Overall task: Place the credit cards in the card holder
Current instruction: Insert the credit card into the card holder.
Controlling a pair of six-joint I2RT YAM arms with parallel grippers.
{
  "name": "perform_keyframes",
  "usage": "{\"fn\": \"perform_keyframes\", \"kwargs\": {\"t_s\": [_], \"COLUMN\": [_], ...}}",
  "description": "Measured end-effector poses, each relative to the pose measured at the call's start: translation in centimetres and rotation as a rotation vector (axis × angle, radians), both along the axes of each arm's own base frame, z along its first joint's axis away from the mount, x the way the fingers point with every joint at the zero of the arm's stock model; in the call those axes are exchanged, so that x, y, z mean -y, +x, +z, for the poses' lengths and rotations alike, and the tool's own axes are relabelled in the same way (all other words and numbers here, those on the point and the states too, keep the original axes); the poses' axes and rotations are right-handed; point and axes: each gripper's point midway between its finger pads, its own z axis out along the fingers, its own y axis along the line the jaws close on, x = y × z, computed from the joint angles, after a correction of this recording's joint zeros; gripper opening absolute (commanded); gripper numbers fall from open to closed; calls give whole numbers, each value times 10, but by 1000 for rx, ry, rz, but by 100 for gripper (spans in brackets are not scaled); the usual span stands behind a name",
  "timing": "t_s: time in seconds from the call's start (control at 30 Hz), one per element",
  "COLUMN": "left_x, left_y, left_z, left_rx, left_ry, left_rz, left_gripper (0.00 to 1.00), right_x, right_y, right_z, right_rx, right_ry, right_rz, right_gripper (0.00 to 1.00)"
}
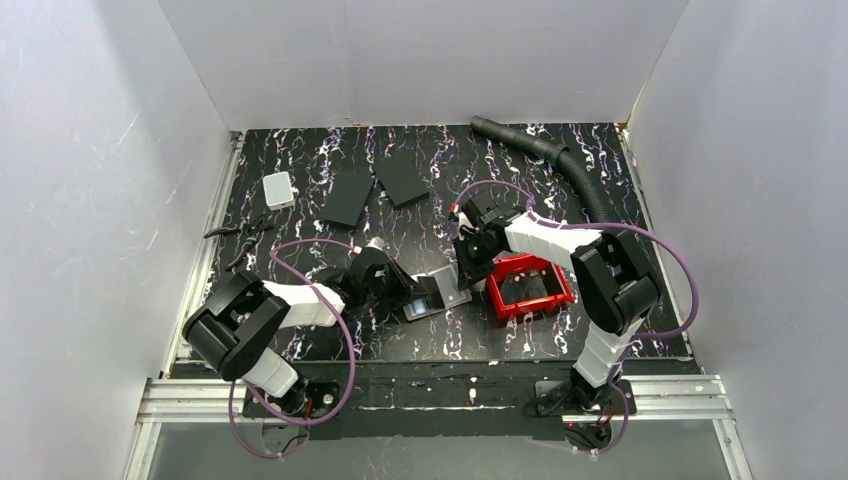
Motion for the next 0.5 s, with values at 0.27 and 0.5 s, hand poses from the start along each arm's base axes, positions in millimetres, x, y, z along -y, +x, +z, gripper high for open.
{"fn": "perform_keyframes", "kwargs": {"t_s": [0.27, 0.5], "left_x": [-4, -4], "left_y": [2, 5], "left_z": [-2, -2], "left_rx": [-26, -19], "left_ry": [-13, -16], "left_rz": [-10, -45], "left_gripper": [0, 0], "right_x": [-2, -3], "right_y": [-1, -2], "right_z": [0, 0], "right_rx": [3, 3], "right_ry": [2, 3], "right_rz": [8, 12], "right_gripper": [5, 5]}}
